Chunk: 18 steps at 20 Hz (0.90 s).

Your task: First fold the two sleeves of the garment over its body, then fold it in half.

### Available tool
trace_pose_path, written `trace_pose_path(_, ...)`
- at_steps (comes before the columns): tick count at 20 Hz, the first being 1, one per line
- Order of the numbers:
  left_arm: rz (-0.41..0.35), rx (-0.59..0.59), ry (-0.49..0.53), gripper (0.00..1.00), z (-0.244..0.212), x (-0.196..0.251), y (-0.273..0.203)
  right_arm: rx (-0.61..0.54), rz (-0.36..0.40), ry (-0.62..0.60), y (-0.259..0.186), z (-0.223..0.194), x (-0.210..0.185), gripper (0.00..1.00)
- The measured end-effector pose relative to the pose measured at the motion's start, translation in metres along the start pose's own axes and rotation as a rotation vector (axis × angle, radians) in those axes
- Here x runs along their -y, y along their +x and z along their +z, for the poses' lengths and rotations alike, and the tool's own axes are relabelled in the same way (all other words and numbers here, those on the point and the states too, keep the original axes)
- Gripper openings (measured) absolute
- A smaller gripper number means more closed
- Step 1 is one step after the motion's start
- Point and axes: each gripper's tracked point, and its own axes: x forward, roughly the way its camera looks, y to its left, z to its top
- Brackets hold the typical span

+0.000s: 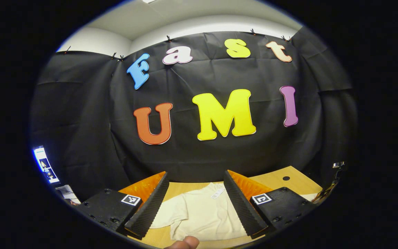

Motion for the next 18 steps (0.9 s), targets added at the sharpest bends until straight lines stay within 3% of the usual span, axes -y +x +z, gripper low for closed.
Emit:
trace_pose_path(2,-0.002,-0.011,0.000,1.00,-0.005,-0.007,0.003,-0.013,0.004,0.000,-0.001,0.001,-0.003,0.78)
trace_pose_path(3,-0.002,-0.015,-0.002,1.00,-0.006,-0.010,0.004,-0.021,0.001,0.001,-0.001,0.003,-0.005,0.58)
trace_pose_path(5,-0.008,-0.027,-0.008,1.00,-0.011,-0.015,0.006,-0.034,0.052,0.020,-0.001,0.005,-0.016,0.56)
trace_pose_path(7,-0.012,-0.036,-0.005,1.00,-0.015,-0.019,0.007,-0.051,0.042,0.041,0.003,0.002,-0.017,0.11)
trace_pose_path(10,-0.025,-0.038,0.001,1.00,-0.022,-0.022,0.011,-0.044,0.040,0.022,-0.001,0.004,-0.014,0.12)
trace_pose_path(12,-0.028,-0.047,0.003,1.00,-0.027,-0.024,0.012,-0.047,0.032,0.025,0.000,0.004,-0.014,0.01)
trace_pose_path(18,-0.045,-0.021,-0.008,1.00,-0.024,-0.026,0.013,0.060,0.071,0.022,-0.038,0.023,-0.020,0.01)
